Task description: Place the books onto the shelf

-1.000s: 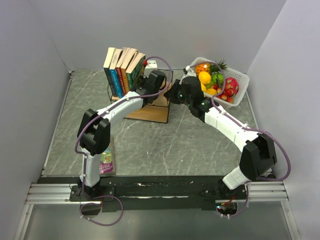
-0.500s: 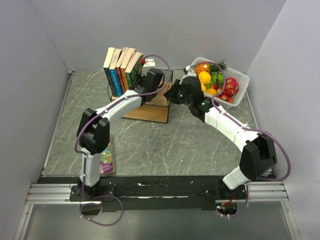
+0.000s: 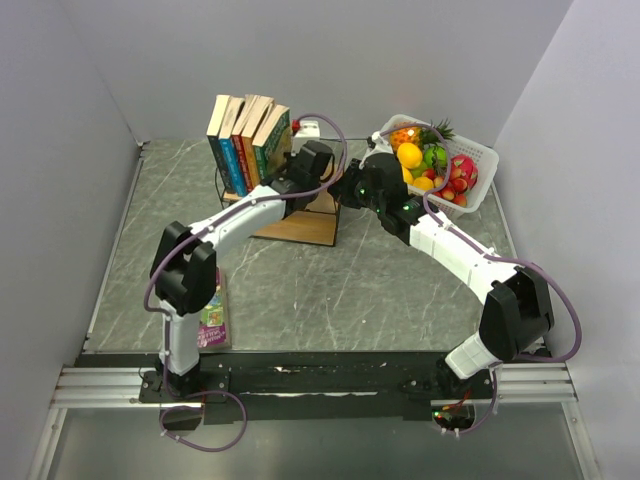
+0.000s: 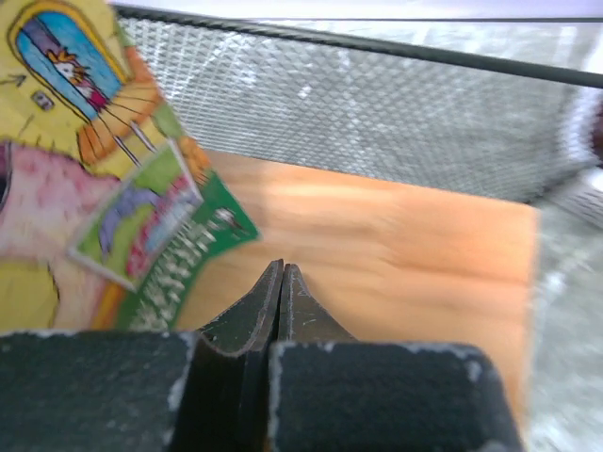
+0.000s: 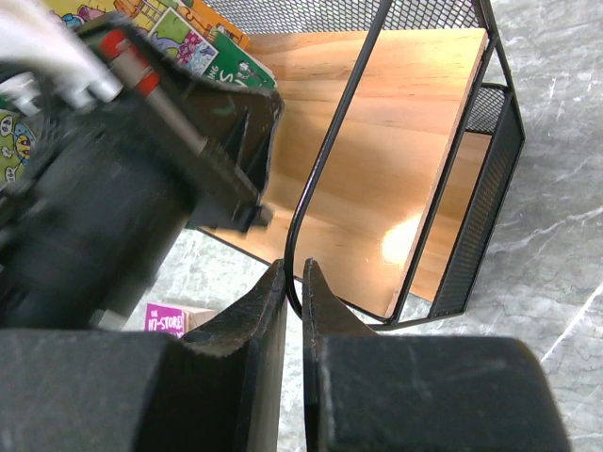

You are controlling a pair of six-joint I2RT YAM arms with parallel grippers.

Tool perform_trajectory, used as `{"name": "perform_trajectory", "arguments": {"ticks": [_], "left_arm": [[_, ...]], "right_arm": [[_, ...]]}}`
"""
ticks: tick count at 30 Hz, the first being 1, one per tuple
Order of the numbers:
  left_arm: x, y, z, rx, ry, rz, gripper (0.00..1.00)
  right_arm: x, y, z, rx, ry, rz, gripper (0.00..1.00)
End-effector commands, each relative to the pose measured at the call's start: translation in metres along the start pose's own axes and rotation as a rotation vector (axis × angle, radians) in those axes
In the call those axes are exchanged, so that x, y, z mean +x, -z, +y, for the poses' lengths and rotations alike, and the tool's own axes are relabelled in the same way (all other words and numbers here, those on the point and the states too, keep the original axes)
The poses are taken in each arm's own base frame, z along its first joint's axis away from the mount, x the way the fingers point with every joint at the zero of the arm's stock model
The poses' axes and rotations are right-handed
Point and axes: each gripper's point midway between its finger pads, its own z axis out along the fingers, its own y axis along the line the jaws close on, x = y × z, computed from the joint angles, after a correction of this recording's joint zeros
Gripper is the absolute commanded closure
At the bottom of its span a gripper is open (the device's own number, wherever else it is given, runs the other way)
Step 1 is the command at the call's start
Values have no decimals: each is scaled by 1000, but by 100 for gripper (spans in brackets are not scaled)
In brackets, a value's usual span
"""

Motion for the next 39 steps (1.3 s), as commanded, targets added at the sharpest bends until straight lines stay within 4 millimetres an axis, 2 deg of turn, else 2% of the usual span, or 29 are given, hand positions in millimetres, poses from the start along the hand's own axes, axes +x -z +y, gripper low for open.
{"name": "perform_trajectory", "arguments": {"ticks": [1,6,8,9,10,12,13,15,16,17,18,20,21,25,26,27,28,29,30,32,33,34,38,39], "left_arm": [[-52,44,-14,90,61,-107,97],[-63,68,-16,110,78,-128,98],[-64,83,-10,113,93,-126,98],[-73,95,-4,127,144,-140,98],[-58,97,1,128,142,-114,99],[-52,108,8,145,212,-97,99],[-46,120,15,177,237,-86,99],[-45,134,18,228,331,-93,99],[-35,147,25,268,357,-85,99],[-41,155,23,317,421,-113,99],[-33,165,33,337,449,-117,99],[-33,174,36,375,537,-136,99],[-23,179,45,374,554,-137,99],[-5,179,68,337,652,-152,99],[-3,171,80,316,694,-154,99],[10,167,80,353,701,-114,99],[11,162,84,364,727,-113,99],[10,152,96,347,759,-112,99],[19,147,94,376,750,-75,99],[14,137,103,382,773,-80,99],[21,135,100,411,766,-54,99],[14,135,100,436,776,-79,99],[12,128,109,473,815,-110,99],[18,124,109,477,825,-98,99]], "right_arm": [[39,2,-30,106,-42,133,100],[38,3,-30,108,-41,131,100],[38,4,-30,107,-41,130,100],[37,4,-31,109,-40,128,100],[37,5,-31,107,-37,126,100],[37,5,-31,108,-35,127,100],[37,4,-31,107,-35,128,100],[36,5,-31,108,-34,127,100],[36,5,-30,104,-36,128,100],[35,5,-30,102,-34,126,100],[34,5,-30,103,-36,125,100],[35,6,-29,98,-36,127,100],[35,5,-30,101,-38,127,100],[36,6,-29,97,-33,132,100],[36,6,-28,94,-33,133,100],[36,6,-28,93,-33,131,100],[35,5,-28,93,-33,131,100],[35,6,-28,92,-36,130,100],[35,5,-26,86,-34,135,100],[35,5,-27,86,-32,135,100],[35,4,-25,81,-31,137,100],[36,4,-25,80,-32,140,100],[39,2,-26,76,-31,150,100],[40,1,-27,78,-31,153,100]]}}
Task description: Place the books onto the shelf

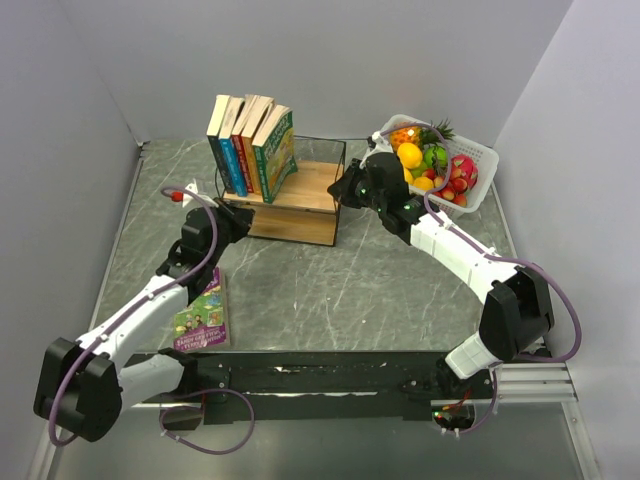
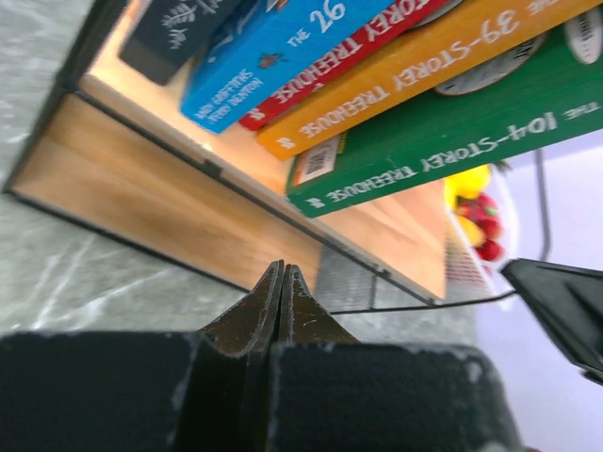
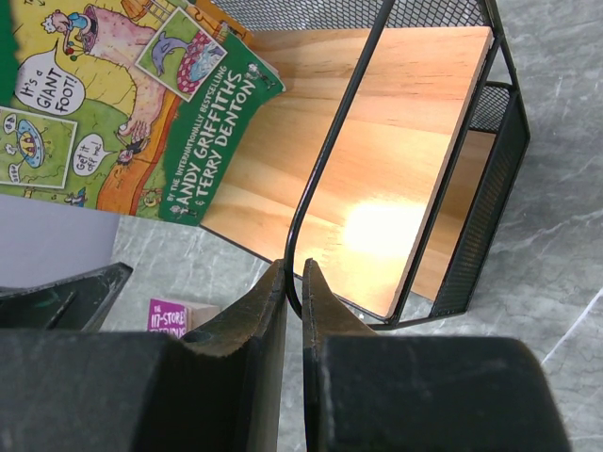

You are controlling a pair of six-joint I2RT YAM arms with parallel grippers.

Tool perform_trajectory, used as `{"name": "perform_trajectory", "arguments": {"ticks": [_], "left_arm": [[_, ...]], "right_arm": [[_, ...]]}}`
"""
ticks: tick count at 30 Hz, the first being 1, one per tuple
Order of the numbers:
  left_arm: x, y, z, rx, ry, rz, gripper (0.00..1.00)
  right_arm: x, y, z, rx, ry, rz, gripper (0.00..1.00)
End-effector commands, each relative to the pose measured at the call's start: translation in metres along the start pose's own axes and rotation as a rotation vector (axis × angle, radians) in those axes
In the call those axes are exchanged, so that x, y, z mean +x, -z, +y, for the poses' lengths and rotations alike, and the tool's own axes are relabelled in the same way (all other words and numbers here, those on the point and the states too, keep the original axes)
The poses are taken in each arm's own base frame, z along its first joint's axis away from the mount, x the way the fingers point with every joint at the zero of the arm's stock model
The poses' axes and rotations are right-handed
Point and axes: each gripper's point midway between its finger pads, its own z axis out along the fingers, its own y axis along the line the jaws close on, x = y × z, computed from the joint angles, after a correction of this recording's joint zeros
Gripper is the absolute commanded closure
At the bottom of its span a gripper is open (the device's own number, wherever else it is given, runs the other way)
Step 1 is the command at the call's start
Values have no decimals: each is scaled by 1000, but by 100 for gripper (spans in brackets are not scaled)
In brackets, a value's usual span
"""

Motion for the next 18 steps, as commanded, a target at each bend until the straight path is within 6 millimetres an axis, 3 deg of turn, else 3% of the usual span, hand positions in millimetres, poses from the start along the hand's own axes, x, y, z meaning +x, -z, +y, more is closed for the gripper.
{"name": "perform_trajectory", "arguments": {"ticks": [1,2,3,10,18], "left_arm": [[-5,0,-31,204,87,18,99],[-14,-1,-36,241,120,-20,99],[-6,-3,-29,238,133,-3,99],[-3,-13,-31,362,232,9,99],[-8,-14,-51,465,237,9,99]], "right_arm": [[40,1,-26,90,-36,141,100],[42,0,-27,91,-34,144,100],[42,0,-28,91,-35,144,100],[44,0,-27,81,-36,150,100],[45,0,-26,74,-35,154,100]]}}
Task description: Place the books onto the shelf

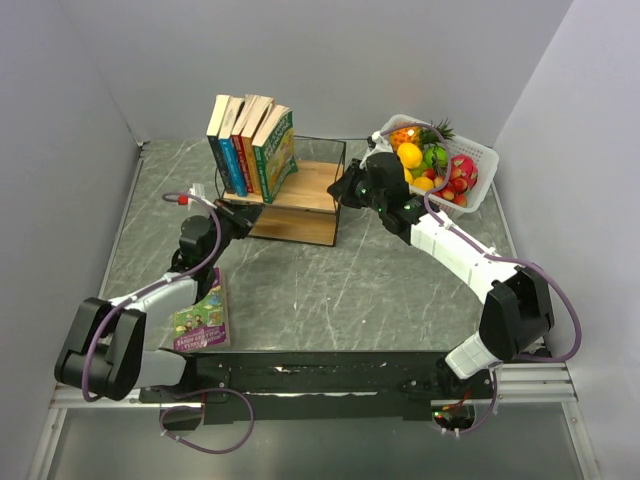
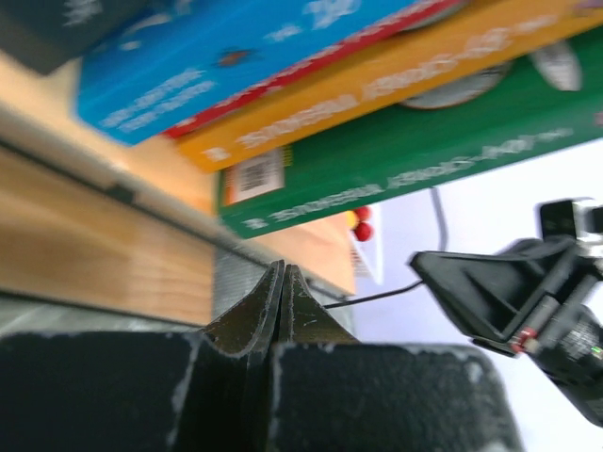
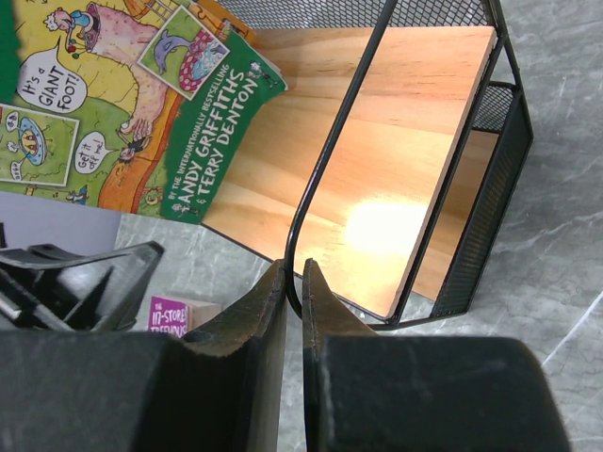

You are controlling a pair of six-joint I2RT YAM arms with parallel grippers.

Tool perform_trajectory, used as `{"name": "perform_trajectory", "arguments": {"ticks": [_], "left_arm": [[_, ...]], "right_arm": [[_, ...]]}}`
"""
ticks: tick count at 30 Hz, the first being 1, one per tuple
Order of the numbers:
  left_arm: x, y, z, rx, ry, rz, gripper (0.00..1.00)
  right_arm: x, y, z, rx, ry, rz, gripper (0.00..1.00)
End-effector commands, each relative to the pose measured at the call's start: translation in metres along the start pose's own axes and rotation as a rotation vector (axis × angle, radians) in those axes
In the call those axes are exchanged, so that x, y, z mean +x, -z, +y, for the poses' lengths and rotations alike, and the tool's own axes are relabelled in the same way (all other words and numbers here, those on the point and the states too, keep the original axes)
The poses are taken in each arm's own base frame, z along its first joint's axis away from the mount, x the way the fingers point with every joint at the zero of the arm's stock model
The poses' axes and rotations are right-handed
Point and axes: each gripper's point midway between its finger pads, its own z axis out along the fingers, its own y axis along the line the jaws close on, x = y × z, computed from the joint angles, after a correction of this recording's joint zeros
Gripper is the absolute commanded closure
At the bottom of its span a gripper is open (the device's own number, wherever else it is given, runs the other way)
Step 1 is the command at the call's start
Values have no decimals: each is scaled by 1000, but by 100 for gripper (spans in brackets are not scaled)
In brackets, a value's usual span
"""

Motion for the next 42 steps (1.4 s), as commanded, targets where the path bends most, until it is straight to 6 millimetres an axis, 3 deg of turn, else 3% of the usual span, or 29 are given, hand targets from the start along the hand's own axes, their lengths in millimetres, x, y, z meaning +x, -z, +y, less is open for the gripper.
{"name": "perform_trajectory", "arguments": {"ticks": [1,22,42], "left_arm": [[-14,-4,-44,168,0,-31,99],[-15,-32,-29,106,11,-24,99],[-23,-38,-26,89,-1,-40,99]], "right_arm": [[45,0,-27,82,-39,151,100],[46,0,-25,78,-36,156,100],[47,1,-26,77,-34,158,100]]}}
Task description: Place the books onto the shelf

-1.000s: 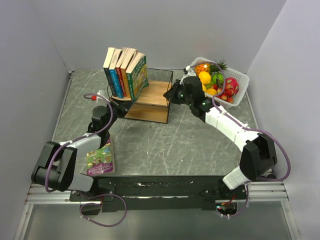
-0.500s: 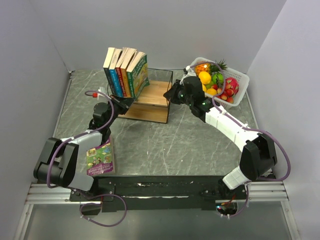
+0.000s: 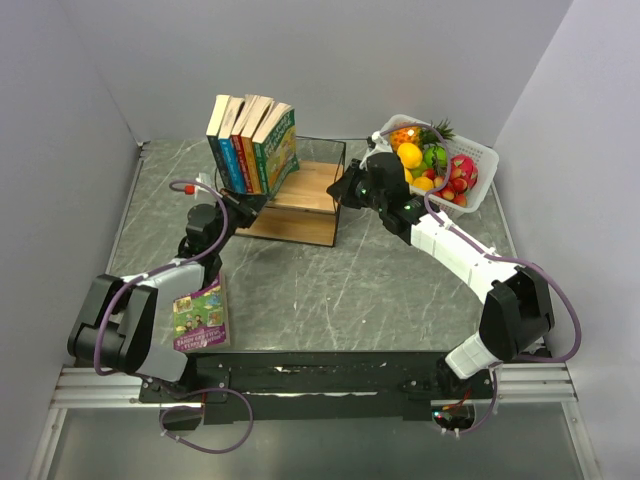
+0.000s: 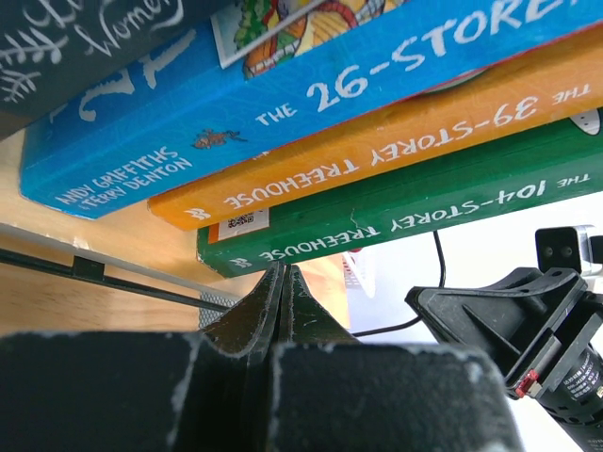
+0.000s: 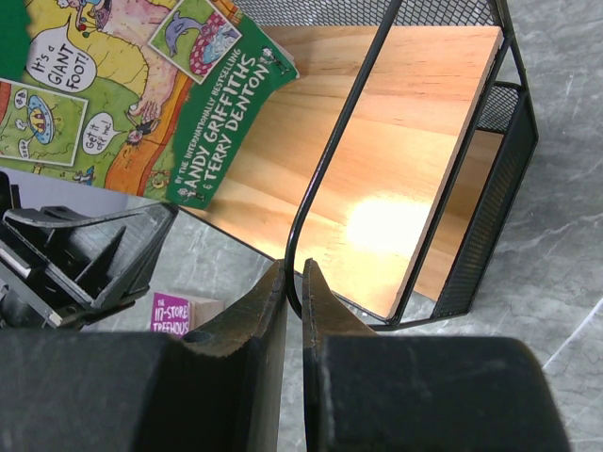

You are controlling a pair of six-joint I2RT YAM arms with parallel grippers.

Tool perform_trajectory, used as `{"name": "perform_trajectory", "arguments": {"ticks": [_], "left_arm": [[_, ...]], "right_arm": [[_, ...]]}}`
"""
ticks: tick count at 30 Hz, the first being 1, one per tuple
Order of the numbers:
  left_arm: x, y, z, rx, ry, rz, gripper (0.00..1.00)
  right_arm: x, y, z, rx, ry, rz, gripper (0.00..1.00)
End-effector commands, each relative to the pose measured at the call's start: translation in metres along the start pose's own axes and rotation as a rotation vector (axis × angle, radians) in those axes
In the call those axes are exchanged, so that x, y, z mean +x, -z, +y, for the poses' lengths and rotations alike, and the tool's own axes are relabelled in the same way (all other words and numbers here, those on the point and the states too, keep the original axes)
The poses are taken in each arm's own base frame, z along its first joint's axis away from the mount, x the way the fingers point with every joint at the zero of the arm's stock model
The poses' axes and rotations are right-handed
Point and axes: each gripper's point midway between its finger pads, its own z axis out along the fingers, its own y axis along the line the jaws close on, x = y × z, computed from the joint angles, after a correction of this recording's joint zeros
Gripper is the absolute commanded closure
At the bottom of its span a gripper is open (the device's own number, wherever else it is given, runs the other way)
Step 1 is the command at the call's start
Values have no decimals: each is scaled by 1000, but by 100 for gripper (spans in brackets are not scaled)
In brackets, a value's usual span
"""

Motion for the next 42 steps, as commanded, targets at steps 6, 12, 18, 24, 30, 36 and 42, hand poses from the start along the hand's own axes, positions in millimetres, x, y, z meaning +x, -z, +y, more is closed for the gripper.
{"name": "perform_trajectory", "arguments": {"ticks": [6,12,18,24,30,36,42], "left_arm": [[-16,1,-24,56,-43,-32,99],[-20,22,-47,99,-88,-34,99],[-41,50,-43,-12,-133,-134,99],[-67,64,-10,-212,-144,-225,99],[-60,56,6,-217,-119,-175,99],[-56,47,19,-218,-92,-146,99],[-60,36,22,-215,-76,-141,99]], "right_arm": [[45,1,-28,92,-32,150,100],[43,2,-28,93,-28,145,100],[42,4,-26,88,-29,141,100],[42,4,-25,86,-32,139,100],[41,4,-25,84,-35,139,100],[43,3,-25,83,-34,146,100],[43,1,-23,79,-31,149,100]]}}
